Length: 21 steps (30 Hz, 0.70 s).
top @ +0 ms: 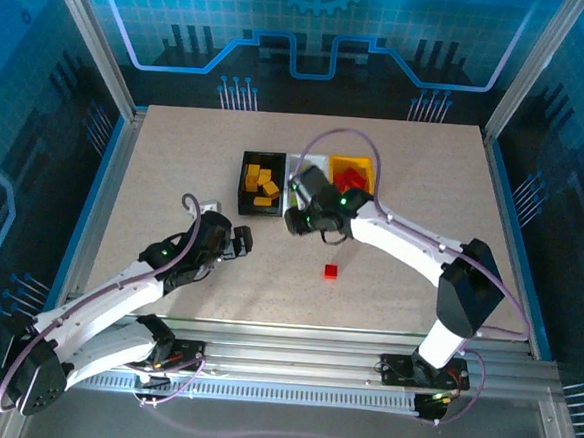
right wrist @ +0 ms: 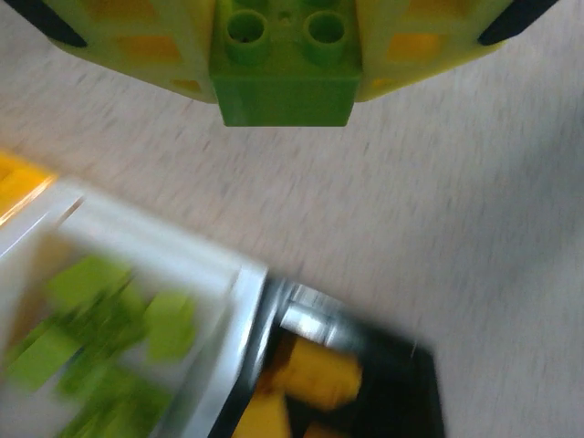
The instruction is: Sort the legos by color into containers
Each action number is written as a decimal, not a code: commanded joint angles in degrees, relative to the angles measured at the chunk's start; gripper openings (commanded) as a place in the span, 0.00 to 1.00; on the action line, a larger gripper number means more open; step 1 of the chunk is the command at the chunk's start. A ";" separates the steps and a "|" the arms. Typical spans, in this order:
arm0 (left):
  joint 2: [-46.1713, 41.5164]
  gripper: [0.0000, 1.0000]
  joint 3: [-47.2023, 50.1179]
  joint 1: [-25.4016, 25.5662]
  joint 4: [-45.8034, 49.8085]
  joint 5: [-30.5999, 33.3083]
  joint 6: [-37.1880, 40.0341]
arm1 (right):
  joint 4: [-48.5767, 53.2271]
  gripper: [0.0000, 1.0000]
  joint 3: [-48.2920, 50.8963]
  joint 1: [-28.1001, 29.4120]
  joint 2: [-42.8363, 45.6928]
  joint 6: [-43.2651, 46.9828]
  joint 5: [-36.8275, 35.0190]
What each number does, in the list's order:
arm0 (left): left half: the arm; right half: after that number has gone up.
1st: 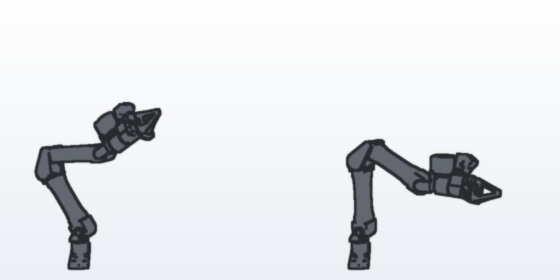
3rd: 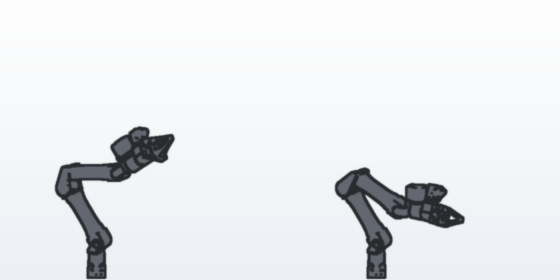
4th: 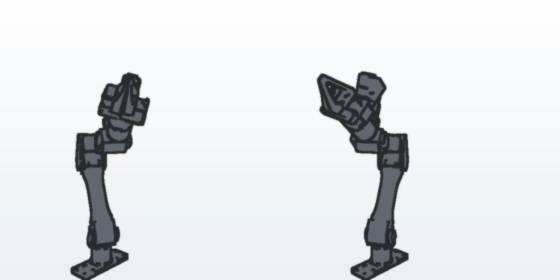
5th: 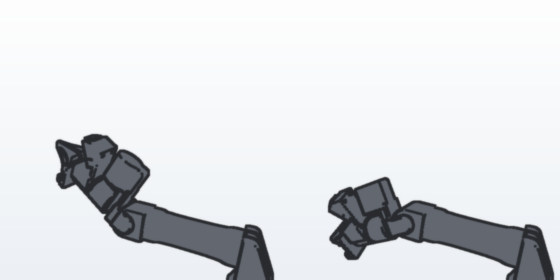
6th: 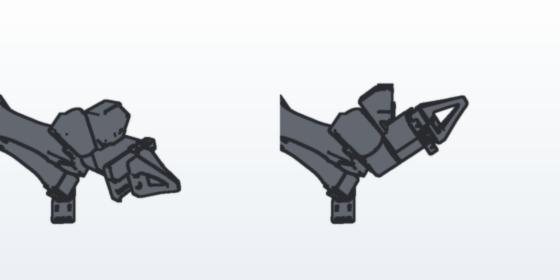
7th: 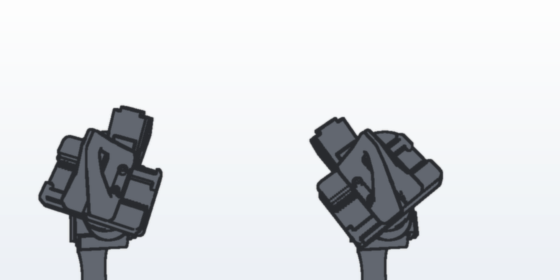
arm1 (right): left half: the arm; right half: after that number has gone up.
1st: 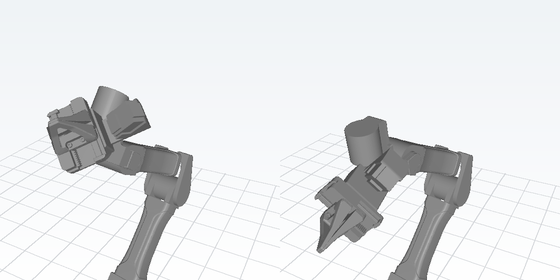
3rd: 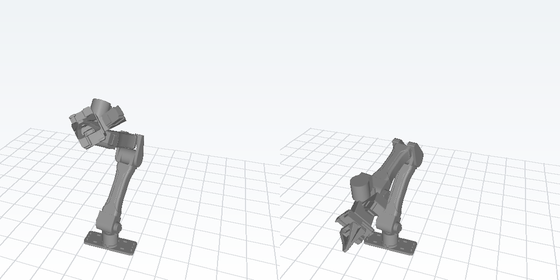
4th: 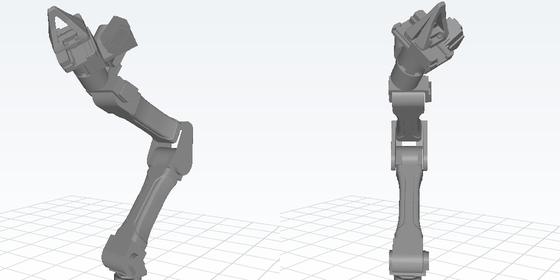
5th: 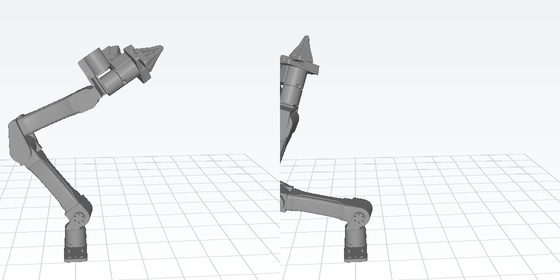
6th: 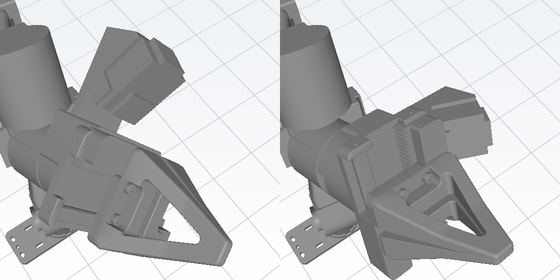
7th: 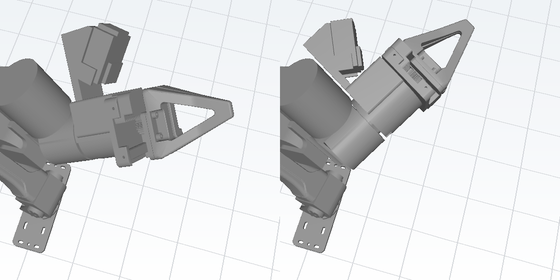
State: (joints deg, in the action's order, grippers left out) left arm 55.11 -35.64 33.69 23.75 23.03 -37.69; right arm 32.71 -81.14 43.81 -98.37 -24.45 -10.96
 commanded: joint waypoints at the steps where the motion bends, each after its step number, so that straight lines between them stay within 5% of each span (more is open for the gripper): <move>1: -0.20 0.99 1.09 -0.36 -0.77 -2.01 -1.95 | 0.24 0.35 -5.94 -3.55 -6.72 -1.66 -5.83; 12: -0.18 0.99 2.24 -0.29 -1.48 -4.61 -2.57 | 8.72 0.49 -29.87 -8.09 -27.16 -1.21 -8.81; 15: -0.17 0.99 2.07 -0.24 -1.34 -4.74 -2.30 | 9.04 0.63 -30.93 -7.74 -26.21 -0.46 -9.05; 21: -0.53 0.99 1.45 -0.22 -1.50 -4.70 -2.03 | 5.81 0.69 -21.57 -6.31 -15.76 -0.83 -8.06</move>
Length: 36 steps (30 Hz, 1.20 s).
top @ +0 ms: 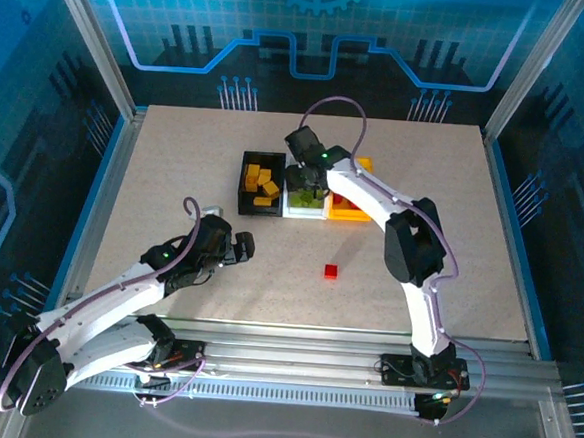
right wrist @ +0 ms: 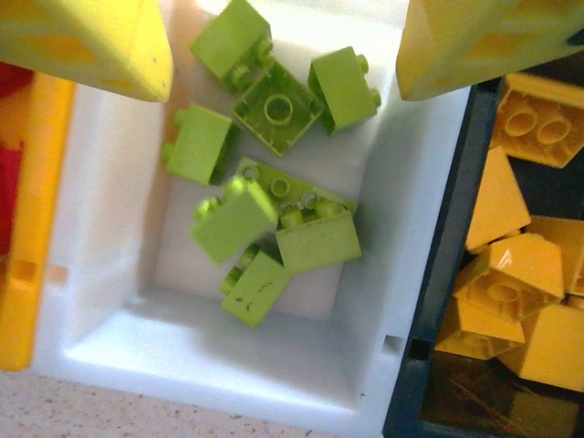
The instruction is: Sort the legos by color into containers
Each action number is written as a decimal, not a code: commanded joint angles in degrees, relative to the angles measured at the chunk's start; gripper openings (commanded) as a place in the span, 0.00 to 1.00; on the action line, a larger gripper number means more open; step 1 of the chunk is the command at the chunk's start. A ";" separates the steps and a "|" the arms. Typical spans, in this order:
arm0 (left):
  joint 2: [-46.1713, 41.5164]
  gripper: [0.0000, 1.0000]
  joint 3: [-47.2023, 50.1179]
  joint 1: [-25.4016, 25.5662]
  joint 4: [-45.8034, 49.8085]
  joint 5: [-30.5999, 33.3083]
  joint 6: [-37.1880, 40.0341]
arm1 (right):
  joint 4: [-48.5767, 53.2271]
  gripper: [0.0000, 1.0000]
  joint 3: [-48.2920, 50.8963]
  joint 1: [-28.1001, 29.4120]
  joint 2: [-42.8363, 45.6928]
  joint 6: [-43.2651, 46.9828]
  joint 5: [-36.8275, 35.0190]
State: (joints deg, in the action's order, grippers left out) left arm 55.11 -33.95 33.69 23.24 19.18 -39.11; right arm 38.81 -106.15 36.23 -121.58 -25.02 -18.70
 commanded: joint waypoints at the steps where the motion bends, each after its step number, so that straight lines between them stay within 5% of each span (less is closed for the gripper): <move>1: -0.61 0.99 -0.23 -0.23 -1.00 -0.86 -0.61 | -0.96 0.70 6.03 1.66 9.82 -0.68 0.00; 18: -0.71 0.99 0.69 -0.30 -3.52 -2.49 -1.05 | -2.72 0.75 48.68 6.24 41.60 -11.62 3.22; 36: 0.87 0.99 1.87 -0.33 -4.47 -3.21 -2.14 | -9.60 0.71 51.93 9.45 26.69 -15.67 4.91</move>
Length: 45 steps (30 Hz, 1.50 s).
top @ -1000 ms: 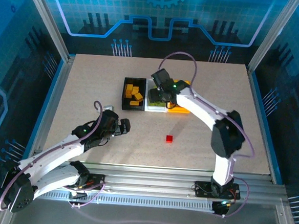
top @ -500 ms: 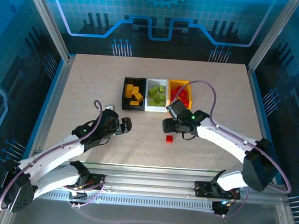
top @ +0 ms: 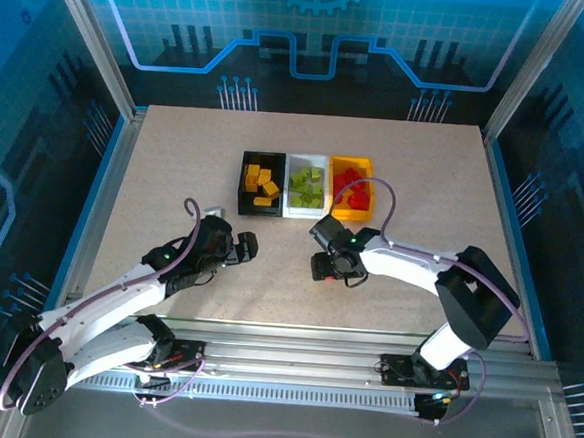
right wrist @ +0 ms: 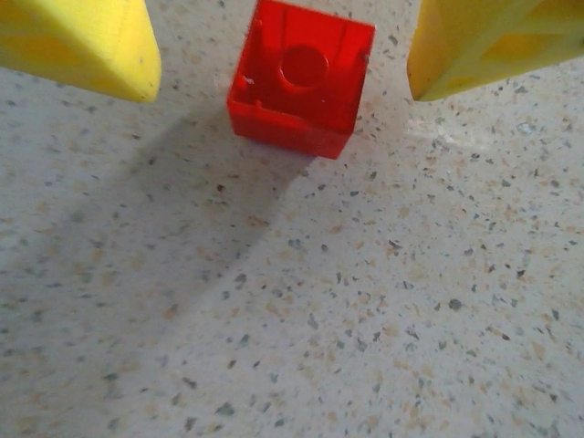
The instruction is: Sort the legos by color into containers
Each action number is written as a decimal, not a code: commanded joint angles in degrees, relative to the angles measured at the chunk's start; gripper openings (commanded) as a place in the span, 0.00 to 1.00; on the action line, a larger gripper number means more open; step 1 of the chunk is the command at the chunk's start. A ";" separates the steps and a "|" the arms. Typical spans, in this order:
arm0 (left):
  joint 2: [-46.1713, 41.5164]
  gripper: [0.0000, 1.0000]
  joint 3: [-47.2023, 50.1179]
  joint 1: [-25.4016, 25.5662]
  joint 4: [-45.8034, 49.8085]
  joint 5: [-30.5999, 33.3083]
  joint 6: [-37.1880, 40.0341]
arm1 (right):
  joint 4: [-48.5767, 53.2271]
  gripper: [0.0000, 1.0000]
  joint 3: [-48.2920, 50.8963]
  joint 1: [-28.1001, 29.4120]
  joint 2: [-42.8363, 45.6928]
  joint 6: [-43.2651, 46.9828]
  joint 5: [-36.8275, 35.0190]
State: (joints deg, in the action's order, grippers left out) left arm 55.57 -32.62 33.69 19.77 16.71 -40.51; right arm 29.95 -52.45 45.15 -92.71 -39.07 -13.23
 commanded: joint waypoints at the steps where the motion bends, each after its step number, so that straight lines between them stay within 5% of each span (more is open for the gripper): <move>1: 0.50 0.99 0.50 -0.38 -0.97 -0.73 -0.80 | -0.37 0.70 -2.10 0.54 -2.86 -1.70 -0.86; 9: 0.59 0.99 0.54 -0.36 -0.92 -0.50 -0.64 | 0.37 0.41 -2.48 0.54 -2.58 -1.32 -1.00; 17: 0.94 0.99 -0.07 -0.36 -1.13 -0.74 -0.62 | 3.30 0.33 -9.63 -3.81 5.04 3.64 -4.36; 24: 1.27 0.99 -0.33 -0.34 -1.31 -0.96 -1.07 | 2.33 0.36 -22.04 -14.66 -2.84 6.46 -4.74; 31: 1.55 0.99 -1.08 -0.31 -0.52 -0.92 -0.75 | 5.43 0.37 -37.73 -19.22 -18.18 7.60 -4.80; 34: 1.56 0.99 -1.47 -0.33 -0.06 -0.68 -0.57 | 7.52 0.49 -42.10 -20.53 -21.94 6.99 -3.90; 38: 1.38 0.99 -2.30 -0.32 0.61 -0.06 0.06 | 6.00 0.66 -42.61 -20.65 -19.23 7.25 -2.82; 45: 1.16 0.99 -5.40 -0.36 2.88 4.65 1.92 | -1.53 0.71 -31.21 -19.72 -5.08 5.85 -0.72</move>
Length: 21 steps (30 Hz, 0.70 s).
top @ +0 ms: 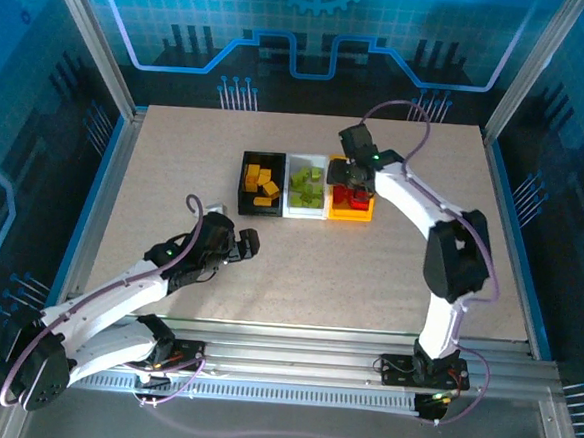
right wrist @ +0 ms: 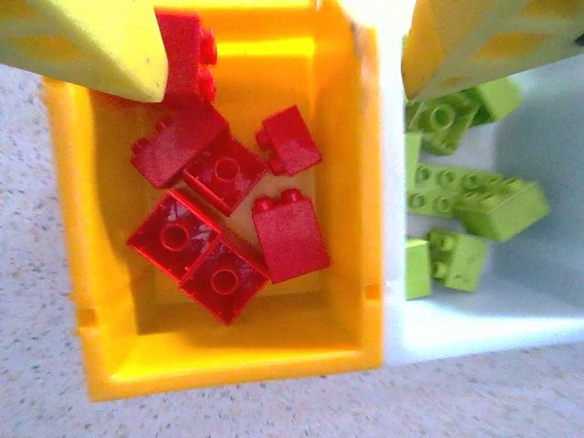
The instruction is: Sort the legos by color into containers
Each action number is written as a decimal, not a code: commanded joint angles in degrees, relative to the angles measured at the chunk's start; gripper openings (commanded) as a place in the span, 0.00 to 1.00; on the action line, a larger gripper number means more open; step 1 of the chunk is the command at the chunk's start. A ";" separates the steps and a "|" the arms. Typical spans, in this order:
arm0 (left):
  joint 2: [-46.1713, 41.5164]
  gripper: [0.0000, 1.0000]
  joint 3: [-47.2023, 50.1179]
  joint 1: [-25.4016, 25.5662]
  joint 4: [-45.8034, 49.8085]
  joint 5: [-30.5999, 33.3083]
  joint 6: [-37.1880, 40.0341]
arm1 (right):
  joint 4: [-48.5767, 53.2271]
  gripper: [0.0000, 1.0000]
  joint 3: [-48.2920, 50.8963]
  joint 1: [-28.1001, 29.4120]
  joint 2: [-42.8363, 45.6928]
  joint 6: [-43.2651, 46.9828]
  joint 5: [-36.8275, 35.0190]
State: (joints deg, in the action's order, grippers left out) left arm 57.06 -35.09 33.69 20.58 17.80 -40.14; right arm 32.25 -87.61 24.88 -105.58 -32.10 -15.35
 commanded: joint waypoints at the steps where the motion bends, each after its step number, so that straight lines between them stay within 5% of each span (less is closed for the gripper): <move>1: -0.49 0.99 -3.53 -0.37 2.24 4.81 2.07 | -5.14 0.71 6.12 0.77 10.15 -1.17 1.83; 7: -1.39 0.99 -6.72 -1.28 -0.11 13.21 7.01 | -8.36 0.76 16.44 3.73 21.90 0.32 -2.93; 9: -1.34 0.99 -6.49 -1.65 -4.37 17.21 11.15 | -10.40 0.97 20.33 5.60 25.67 0.57 -7.62; 10: -1.33 0.99 -5.79 -2.26 -8.34 18.46 14.26 | -11.54 1.00 22.19 6.40 27.34 0.82 -9.68; 14: -0.51 0.99 -6.89 -7.34 -12.47 19.31 18.74 | -12.74 1.00 25.95 7.85 30.94 0.42 -15.96; 21: 12.15 0.99 -3.40 -22.29 -29.17 18.40 34.16 | -15.31 0.97 30.52 5.04 35.77 1.31 -12.01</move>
State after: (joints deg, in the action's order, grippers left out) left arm 62.24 -40.07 16.99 1.98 35.18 -15.33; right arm 20.67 -58.96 31.88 -72.88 -30.87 -26.76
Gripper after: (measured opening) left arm 0.990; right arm 0.973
